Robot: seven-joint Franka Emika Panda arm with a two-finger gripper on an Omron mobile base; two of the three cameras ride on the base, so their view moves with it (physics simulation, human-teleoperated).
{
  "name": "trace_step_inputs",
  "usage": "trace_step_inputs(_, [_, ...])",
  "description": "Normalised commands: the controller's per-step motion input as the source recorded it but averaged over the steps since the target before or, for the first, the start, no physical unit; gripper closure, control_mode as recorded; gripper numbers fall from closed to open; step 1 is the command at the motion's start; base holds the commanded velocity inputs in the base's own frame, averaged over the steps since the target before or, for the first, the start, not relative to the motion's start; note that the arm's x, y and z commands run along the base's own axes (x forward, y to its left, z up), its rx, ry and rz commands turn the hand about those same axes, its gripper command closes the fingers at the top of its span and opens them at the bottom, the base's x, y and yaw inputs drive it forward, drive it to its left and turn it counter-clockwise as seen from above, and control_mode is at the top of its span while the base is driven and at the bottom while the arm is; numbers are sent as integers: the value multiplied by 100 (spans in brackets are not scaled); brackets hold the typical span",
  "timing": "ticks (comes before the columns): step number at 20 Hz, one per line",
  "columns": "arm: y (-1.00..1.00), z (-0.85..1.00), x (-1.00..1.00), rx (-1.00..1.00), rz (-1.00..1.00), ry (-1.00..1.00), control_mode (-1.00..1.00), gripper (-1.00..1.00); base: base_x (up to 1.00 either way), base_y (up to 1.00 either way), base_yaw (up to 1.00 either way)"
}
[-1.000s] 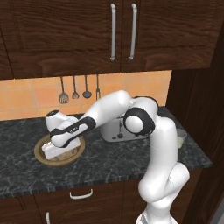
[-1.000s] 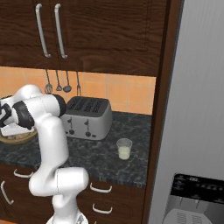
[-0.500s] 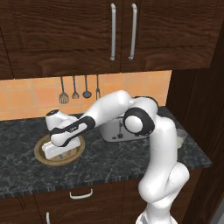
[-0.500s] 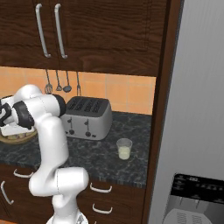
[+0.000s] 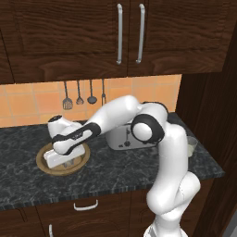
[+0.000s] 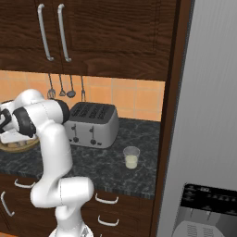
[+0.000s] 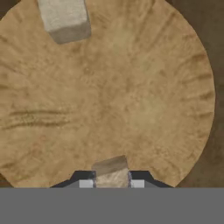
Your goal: Grab a lemon wedge from the fridge and one ice cube from the ice bowl, and put them in the glass of lemonade.
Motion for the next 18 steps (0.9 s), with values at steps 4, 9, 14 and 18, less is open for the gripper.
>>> trace_step_inputs(4, [-5, 16, 0, 1, 0, 0, -100, 100, 0, 0, 0])
trace_step_inputs(9, [-1, 14, -11, 1, 0, -1, -100, 100, 0, 0, 0])
trace_step_inputs(14, [-63, 37, -21, 10, 0, -20, -100, 100, 0, 0, 0])
trace_step_inputs(18, [-90, 65, -37, 9, 0, -26, -100, 100, 0, 0, 0])
